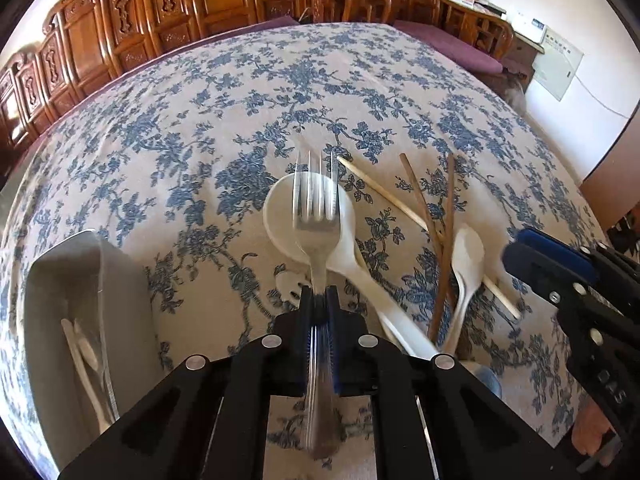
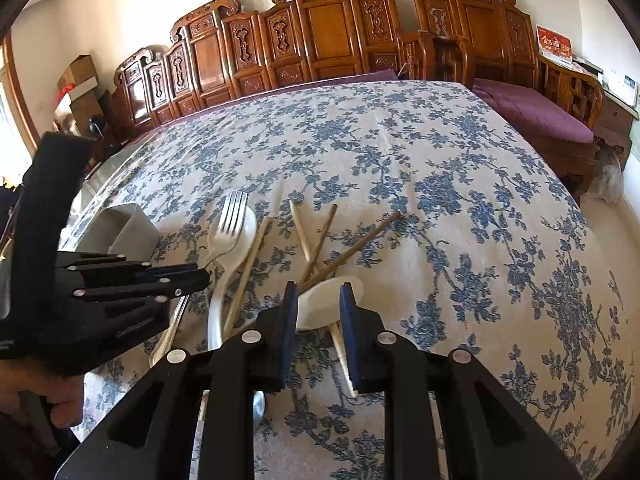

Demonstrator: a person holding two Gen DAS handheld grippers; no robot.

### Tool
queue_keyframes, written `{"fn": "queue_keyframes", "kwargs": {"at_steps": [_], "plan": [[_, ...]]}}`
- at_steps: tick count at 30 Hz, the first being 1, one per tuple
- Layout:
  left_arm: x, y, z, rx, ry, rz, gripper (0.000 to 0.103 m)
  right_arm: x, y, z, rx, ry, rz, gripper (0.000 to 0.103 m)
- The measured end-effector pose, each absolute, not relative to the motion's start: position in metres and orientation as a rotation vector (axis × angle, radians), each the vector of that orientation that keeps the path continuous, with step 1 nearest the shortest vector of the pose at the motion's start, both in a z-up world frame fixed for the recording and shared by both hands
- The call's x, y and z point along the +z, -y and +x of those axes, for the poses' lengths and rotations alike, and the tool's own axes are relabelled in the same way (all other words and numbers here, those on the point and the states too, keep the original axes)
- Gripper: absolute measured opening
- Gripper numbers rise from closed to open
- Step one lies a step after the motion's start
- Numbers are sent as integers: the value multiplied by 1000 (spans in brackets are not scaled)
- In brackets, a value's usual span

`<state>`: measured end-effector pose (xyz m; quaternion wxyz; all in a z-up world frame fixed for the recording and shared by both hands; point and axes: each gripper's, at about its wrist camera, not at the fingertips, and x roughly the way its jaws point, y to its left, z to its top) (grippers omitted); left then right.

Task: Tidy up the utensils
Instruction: 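Lift the metal fork with the left tool while the right tool grasps a white plastic spoon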

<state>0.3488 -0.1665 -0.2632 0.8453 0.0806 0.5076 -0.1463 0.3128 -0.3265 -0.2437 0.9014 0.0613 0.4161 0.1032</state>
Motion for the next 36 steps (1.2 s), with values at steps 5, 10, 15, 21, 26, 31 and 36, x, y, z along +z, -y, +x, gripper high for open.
{"fn": "queue_keyframes", "kwargs": {"at_steps": [5,10,15,21,26,31,36], "plan": [[-251,152,336,-319,-1041,146,6,-244,310,316,255,-868,100,24],[-235,136,325,-326,-1011,102,6,-247,295,323,302,-883,107,24],[-222,123,312,-324,-980,76,6,-254,276,331,340,-912,96,24],[-209,109,299,-316,-954,58,6,-264,257,335,367,-941,83,24],[-200,101,293,-308,-938,53,6,-272,246,338,353,-967,40,23],[-189,93,288,-295,-921,54,6,-274,244,337,342,-975,12,11],[-178,81,282,-276,-905,48,6,-265,252,333,350,-944,45,11]]}}
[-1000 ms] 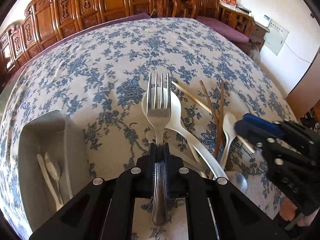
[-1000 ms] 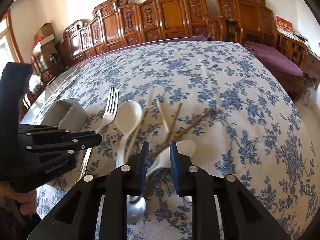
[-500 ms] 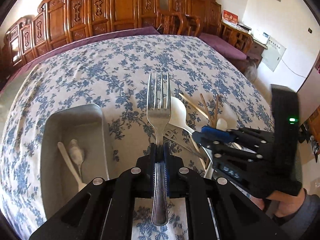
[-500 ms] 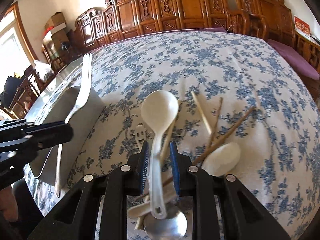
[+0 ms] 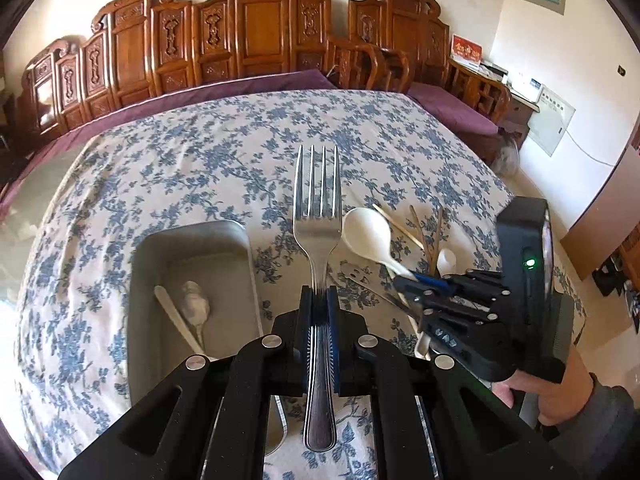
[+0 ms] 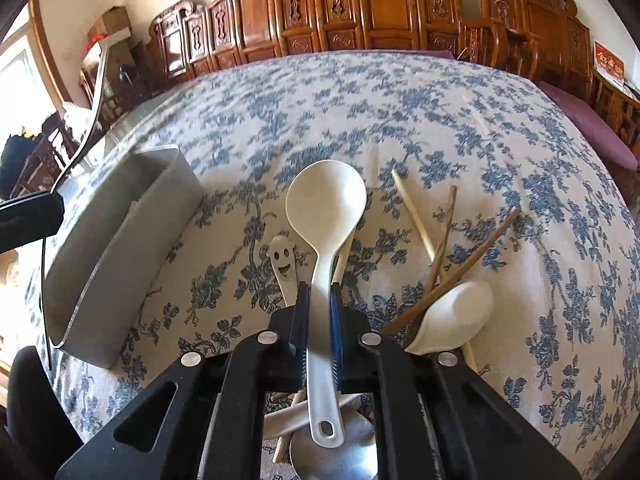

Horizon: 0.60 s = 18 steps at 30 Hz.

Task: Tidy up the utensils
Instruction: 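Lift the metal fork with the left tool while the right tool grasps a white plastic spoon, then lower the metal fork into the tray and open the left tool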

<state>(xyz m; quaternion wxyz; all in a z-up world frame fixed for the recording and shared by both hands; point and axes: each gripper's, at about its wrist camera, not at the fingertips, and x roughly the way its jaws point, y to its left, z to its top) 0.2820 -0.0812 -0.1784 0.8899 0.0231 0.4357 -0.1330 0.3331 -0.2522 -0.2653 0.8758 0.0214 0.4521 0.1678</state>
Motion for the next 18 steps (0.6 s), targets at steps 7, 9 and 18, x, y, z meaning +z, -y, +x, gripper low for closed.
{"fn": "queue_keyframes", "kwargs": {"at_steps": [7,9,18], "plan": [[-162,56,276,-238,-883,34,6,-253,255,323,363,-899,47,11],[-159,49,276,-226,-878,32,6,-250,253,320,371,-887,46,11],[-177,13,288,-136,-909,42,6,-229,237,300,450,-830,39,11]]}}
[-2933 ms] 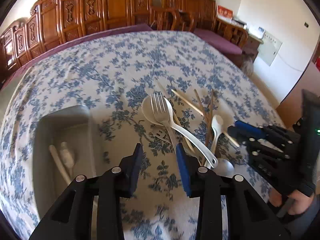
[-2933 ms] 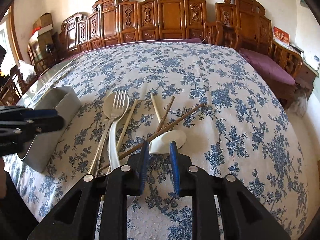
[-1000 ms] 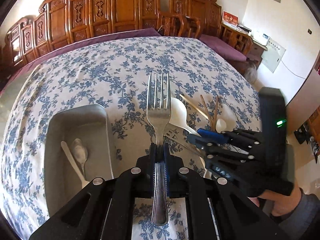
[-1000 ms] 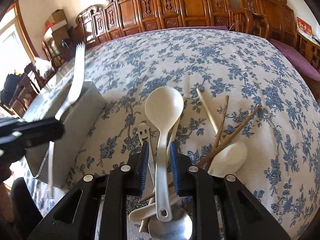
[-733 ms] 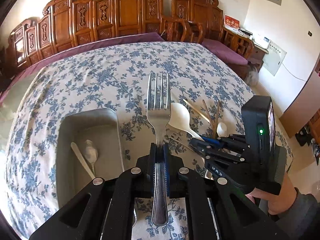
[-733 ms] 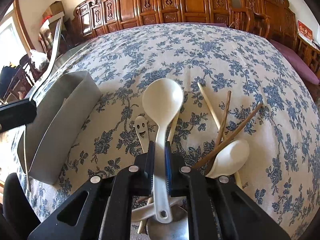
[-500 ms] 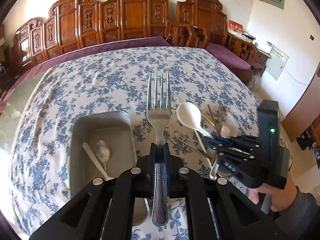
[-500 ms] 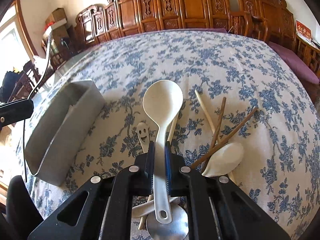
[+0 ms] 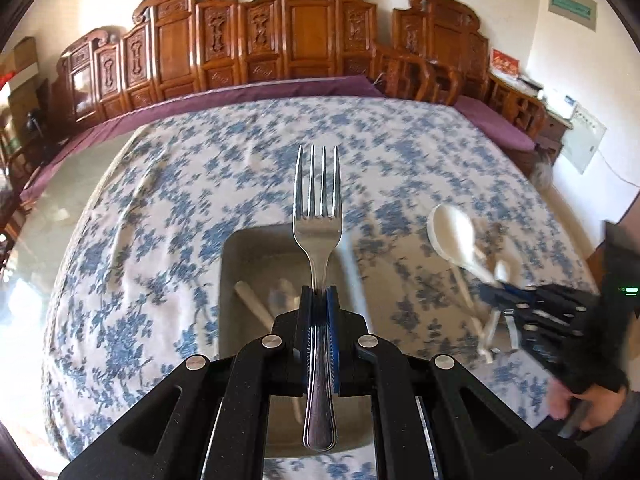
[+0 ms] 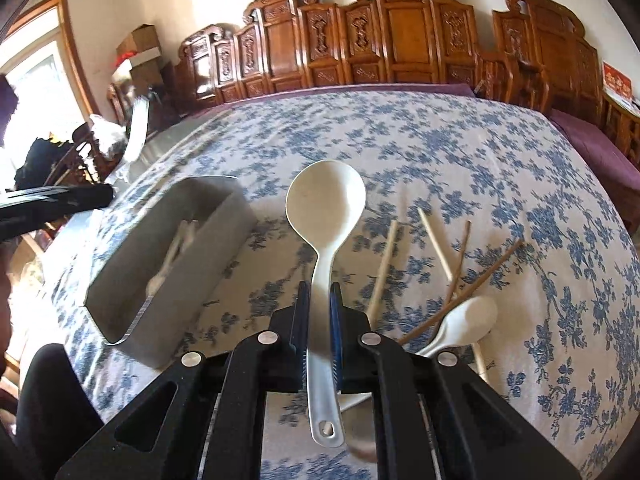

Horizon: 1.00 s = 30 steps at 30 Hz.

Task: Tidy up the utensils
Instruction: 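Lower the metal fork into the tray and open the left tool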

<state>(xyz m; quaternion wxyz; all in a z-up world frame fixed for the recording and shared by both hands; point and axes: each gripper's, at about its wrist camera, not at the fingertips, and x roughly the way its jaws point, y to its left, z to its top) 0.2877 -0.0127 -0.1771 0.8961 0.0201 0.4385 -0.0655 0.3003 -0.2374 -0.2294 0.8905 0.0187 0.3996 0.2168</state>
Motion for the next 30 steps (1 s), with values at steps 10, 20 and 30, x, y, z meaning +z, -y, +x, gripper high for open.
{"fn": "queue_keyframes", "kwargs": {"at_steps": [10,20,30], "plan": [[-233,-4,313,-80,-1028,51,6,-221,228,298,490,-814,47,11],[-259,0,327,-61,-1097,105,6,-220,228,298,498,-811,56,11],[-261,-1,328,-54,-1106,109,6,-220,223,295,503,-816,53,11]]}}
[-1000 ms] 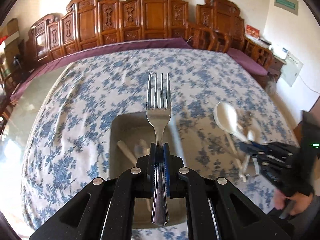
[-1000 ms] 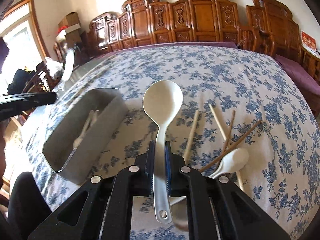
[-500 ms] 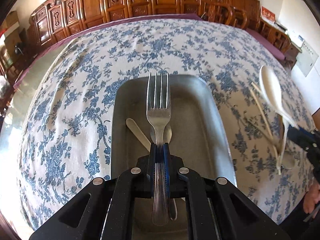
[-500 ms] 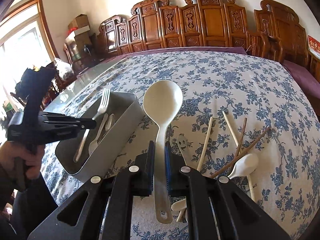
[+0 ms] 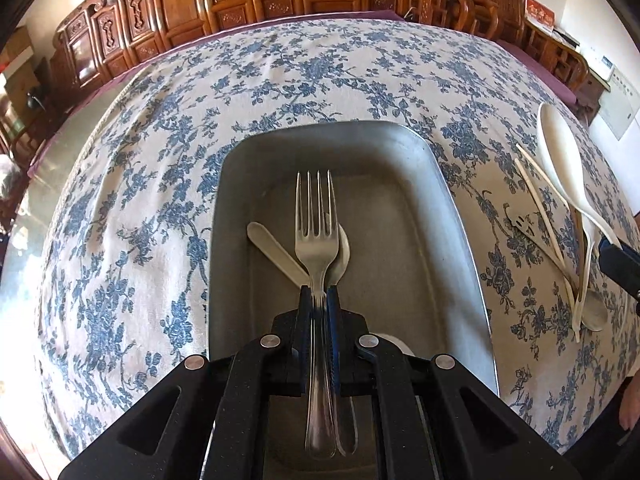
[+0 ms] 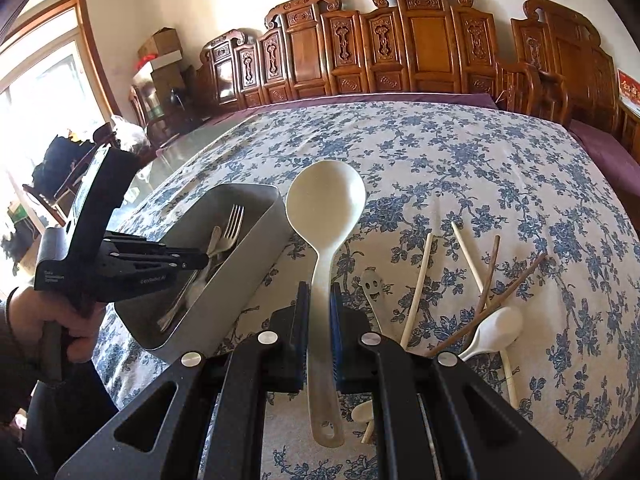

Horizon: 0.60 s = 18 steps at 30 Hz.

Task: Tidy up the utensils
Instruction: 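Lower the metal fork into the tray and open the left tool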

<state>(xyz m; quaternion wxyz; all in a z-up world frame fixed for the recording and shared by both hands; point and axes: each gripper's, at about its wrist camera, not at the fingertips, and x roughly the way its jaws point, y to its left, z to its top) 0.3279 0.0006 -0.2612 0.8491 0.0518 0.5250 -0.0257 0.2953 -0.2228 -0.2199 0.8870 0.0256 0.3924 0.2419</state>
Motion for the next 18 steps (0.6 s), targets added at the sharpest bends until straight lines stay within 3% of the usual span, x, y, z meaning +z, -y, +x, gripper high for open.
{"fn": "queue_keyframes", "kwargs": {"at_steps": [18], "plan": [[-210,-24,275,-74,-909,63,6,-205,186,285,532,-815,58,11]]}}
